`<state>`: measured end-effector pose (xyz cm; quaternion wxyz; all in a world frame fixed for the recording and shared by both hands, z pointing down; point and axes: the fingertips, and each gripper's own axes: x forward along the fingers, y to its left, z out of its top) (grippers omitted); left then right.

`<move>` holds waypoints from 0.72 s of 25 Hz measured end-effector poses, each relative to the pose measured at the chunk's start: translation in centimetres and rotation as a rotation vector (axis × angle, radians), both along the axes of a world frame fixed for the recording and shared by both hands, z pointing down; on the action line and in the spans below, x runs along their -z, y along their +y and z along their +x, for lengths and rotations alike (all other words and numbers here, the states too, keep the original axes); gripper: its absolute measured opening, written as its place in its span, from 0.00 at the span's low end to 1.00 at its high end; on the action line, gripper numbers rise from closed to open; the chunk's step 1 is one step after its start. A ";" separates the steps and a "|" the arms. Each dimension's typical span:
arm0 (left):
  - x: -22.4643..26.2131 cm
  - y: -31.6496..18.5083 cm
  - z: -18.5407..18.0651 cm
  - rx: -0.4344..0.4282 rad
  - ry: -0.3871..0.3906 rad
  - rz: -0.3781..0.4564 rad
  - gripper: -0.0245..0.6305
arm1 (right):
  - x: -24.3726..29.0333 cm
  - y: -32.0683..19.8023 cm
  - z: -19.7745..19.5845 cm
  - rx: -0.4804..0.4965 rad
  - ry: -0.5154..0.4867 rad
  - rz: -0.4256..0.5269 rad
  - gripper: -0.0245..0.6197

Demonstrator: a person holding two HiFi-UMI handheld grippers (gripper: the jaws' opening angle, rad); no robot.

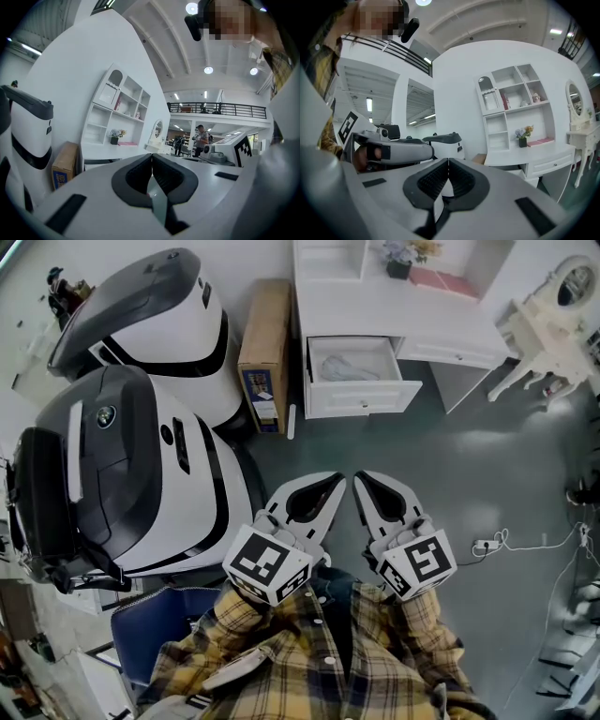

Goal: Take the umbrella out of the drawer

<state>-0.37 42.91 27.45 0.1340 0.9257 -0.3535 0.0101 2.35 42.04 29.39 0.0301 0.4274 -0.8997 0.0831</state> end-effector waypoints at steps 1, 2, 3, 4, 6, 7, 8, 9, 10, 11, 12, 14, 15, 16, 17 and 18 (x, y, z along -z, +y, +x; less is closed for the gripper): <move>-0.1 -0.8 -0.1 0.000 0.001 -0.002 0.07 | -0.1 -0.8 -0.1 0.001 0.001 -0.003 0.06; -0.1 -1.7 -0.2 0.000 0.003 -0.003 0.07 | -0.2 -1.6 -0.2 0.001 0.003 -0.006 0.06; -0.2 -2.7 -0.3 -0.001 0.004 -0.005 0.07 | -0.3 -2.5 -0.3 0.001 0.004 -0.009 0.06; -0.3 -3.8 -0.3 -0.002 0.006 -0.008 0.07 | -0.4 -3.4 -0.4 0.000 0.006 -0.012 0.06; -0.3 -6.1 -0.4 -0.008 0.007 -0.015 0.07 | -0.5 -5.6 -0.5 -0.006 0.008 -0.019 0.06; -0.3 -7.3 -0.3 -0.012 0.009 -0.018 0.07 | -0.5 -6.7 -0.5 -0.009 0.009 -0.024 0.06; -0.3 -8.6 -0.3 -0.016 0.012 -0.020 0.07 | -0.5 -7.9 -0.5 -0.012 0.012 -0.028 0.06; -0.2 -9.8 -0.3 -0.021 0.014 -0.023 0.07 | -0.6 -9.1 -0.5 -0.015 0.014 -0.033 0.06; -0.3 -11.1 -0.3 -0.026 0.015 -0.027 0.07 | -0.6 -10.3 -0.5 -0.020 0.015 -0.038 0.06; -0.3 -12.3 -0.3 -0.032 0.015 -0.030 0.07 | -0.6 -11.5 -0.5 -0.026 0.016 -0.042 0.06; -0.4 -13.6 -0.4 -0.037 0.016 -0.034 0.07 | -0.6 -12.8 -0.5 -0.034 0.017 -0.046 0.06; -0.4 -15.9 -0.7 -0.045 0.021 -0.042 0.07 | -0.6 -15.0 -0.6 -0.050 0.022 -0.052 0.06; -0.4 -17.0 -0.9 -0.050 0.024 -0.046 0.07 | -0.6 -16.1 -0.7 -0.057 0.026 -0.054 0.06; -0.4 -18.1 -1.1 -0.055 0.027 -0.048 0.07 | -0.5 -17.1 -0.8 -0.064 0.030 -0.055 0.06; -0.4 -19.1 -1.2 -0.060 0.030 -0.050 0.07 | -0.5 -18.0 -0.9 -0.070 0.032 -0.057 0.06; -0.4 -20.0 -1.4 -0.065 0.033 -0.050 0.07 | -0.6 -18.9 -1.1 -0.075 0.034 -0.059 0.06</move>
